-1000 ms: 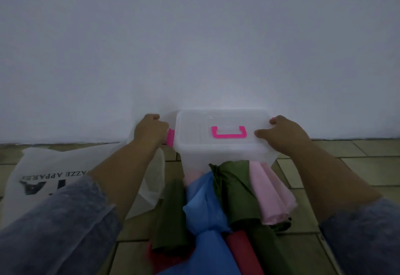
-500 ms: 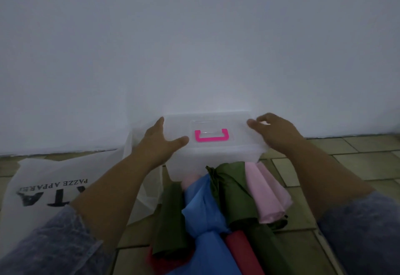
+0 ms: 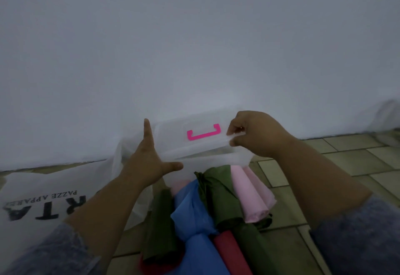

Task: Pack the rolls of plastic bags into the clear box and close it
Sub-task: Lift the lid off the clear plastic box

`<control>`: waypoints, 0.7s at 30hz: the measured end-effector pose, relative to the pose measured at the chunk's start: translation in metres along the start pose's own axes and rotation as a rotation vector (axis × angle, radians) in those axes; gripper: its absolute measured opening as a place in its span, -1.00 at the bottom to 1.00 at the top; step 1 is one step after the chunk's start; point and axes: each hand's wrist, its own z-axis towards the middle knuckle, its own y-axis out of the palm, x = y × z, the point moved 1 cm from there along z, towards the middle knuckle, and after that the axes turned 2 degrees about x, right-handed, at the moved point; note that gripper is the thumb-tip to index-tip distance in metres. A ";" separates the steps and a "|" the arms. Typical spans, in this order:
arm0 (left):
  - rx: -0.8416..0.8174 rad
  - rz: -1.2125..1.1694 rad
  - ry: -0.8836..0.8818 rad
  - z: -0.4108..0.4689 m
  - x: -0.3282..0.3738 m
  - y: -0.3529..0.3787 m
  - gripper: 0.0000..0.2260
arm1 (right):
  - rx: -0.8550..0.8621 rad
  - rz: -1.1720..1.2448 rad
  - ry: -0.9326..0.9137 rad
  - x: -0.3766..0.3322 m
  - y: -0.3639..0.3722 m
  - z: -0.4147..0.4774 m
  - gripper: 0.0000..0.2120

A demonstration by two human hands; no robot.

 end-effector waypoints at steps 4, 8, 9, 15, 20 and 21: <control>-0.035 -0.012 -0.015 0.004 0.000 0.005 0.20 | 0.132 0.053 0.064 0.015 -0.016 -0.026 -0.86; -0.081 0.067 -0.023 0.007 -0.003 0.000 -0.05 | 0.153 0.171 0.130 0.023 -0.009 -0.041 -0.88; -0.085 0.127 -0.009 0.006 -0.004 -0.002 -0.13 | 0.157 0.183 0.128 0.022 -0.006 -0.041 -0.88; 0.045 0.420 0.050 -0.004 -0.007 -0.018 -0.27 | 0.230 0.209 0.143 0.020 -0.002 -0.041 -0.87; -0.018 0.428 0.248 -0.022 -0.004 0.005 -0.61 | 0.305 0.105 0.236 0.030 -0.012 -0.065 -0.87; 0.016 0.406 0.246 -0.023 -0.006 0.004 -0.69 | 0.328 0.084 0.267 0.034 -0.012 -0.076 -0.87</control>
